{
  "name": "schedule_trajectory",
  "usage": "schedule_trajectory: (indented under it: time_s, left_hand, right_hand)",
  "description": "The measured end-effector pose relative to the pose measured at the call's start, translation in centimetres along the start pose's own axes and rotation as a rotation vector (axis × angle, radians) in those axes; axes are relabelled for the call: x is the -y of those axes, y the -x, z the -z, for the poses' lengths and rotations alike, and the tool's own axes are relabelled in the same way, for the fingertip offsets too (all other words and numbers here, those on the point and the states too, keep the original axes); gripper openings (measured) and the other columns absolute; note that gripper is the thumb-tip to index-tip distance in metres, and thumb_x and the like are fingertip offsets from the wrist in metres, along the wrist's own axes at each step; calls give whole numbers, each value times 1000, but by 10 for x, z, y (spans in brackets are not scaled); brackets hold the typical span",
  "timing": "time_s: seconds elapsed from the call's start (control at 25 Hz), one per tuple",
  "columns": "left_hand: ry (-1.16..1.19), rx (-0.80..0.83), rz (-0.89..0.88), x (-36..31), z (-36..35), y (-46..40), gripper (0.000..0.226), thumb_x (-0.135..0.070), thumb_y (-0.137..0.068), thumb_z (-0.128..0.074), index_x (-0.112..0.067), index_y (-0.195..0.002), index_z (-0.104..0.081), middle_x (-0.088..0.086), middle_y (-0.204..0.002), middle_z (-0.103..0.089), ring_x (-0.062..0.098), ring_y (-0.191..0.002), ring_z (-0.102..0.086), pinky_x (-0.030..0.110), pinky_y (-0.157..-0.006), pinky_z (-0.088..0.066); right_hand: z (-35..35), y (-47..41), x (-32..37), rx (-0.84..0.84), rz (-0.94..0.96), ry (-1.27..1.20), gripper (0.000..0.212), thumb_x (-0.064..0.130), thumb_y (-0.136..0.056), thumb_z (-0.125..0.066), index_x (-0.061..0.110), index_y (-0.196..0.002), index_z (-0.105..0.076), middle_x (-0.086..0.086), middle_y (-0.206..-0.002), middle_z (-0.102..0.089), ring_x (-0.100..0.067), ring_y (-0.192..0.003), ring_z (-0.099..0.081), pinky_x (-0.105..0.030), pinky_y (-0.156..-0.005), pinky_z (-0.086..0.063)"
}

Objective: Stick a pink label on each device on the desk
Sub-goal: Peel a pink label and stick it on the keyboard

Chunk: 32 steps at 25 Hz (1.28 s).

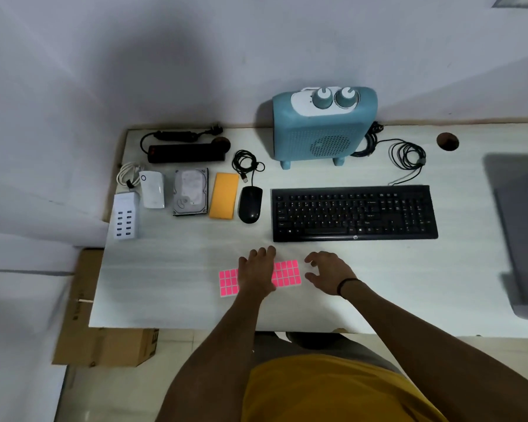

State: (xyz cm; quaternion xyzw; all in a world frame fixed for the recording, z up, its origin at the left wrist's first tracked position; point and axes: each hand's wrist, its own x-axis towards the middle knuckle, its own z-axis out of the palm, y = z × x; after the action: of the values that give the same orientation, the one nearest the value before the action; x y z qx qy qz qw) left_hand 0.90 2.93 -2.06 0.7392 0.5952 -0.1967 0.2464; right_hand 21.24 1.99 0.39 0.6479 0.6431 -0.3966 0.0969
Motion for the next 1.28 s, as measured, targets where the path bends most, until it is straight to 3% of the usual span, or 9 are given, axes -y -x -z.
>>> schedule_trajectory:
  time_s: [0.16,0.28,0.48,0.6,0.72,0.88,1.0,1.08,1.28]
  left_hand:
    - [-43,17,-43,12,6,-11,80,-46,-68,-88,-15,-132,-52,7,-132,-48,29,-124,-46,47,-103,-42]
    - [32,45,-85,17,9,-15,53,-38,-77,-83,-18,-122,-61,5,-123,-56,28,-121,-51,45,-99,-42]
    - [721,44,-50,36,59,-14,30,-25,-84,-78,-15,-112,-71,5,-106,-75,24,-95,-72,34,-85,-56]
    - [1076,31,-92,50,114,-5,26,-24,-96,-68,-19,-122,-69,3,-108,-77,21,-95,-74,38,-88,-58]
    - [1347,-165,-51,58,161,-3,20,-28,-101,-61,-20,-115,-72,1,-102,-79,19,-93,-76,38,-84,-59]
    - [1597,-553,95,61,210,-2,14,-18,-92,-74,-12,-105,-77,-1,-92,-80,11,-82,-77,23,-73,-59]
    - [1734,-603,123,59,222,-2,13,-15,-88,-78,-18,-101,-78,1,-94,-80,20,-89,-77,33,-82,-60]
    - [1770,-625,92,56,227,0,12,-12,-88,-77,-20,-97,-78,2,-96,-80,22,-94,-77,35,-86,-59]
    - [1775,-604,-17,48,235,15,20,-4,-94,-68,-22,-91,-74,-6,-83,-80,6,-77,-75,16,-66,-55]
  right_hand:
    - [-5,-2,10,-1,-67,-59,41,36,-89,-64,24,-128,-57,0,-123,-63,-20,-106,-61,-37,-93,-52]
    - [-5,-3,19,0,-101,-90,39,34,-89,-65,21,-125,-61,-2,-120,-66,-20,-104,-63,-33,-91,-52]
    - [26,-18,58,-123,-83,-340,40,36,-85,-72,23,-121,-62,0,-107,-69,-17,-98,-66,-32,-89,-52]
    - [68,-34,95,-279,4,-588,19,30,-85,-74,25,-101,-67,2,-90,-74,-13,-83,-67,-31,-83,-54]
    - [115,-47,127,-314,105,-718,6,27,-87,-71,23,-89,-67,-2,-82,-77,-21,-78,-73,-41,-84,-59]
    - [166,-46,164,-446,252,-517,15,25,-89,-69,22,-103,-67,-5,-85,-76,-18,-76,-71,-43,-83,-58]
    - [181,-34,189,-839,346,-252,32,24,-87,-71,17,-117,-64,-5,-105,-64,-17,-94,-60,-29,-87,-49]
    - [183,-24,201,-987,468,-189,23,19,-87,-71,15,-109,-68,-3,-101,-62,-17,-95,-56,-20,-81,-41]
    - [177,-14,213,-935,540,-264,12,19,-84,-74,14,-95,-78,-4,-88,-75,-19,-78,-70,-34,-74,-56]
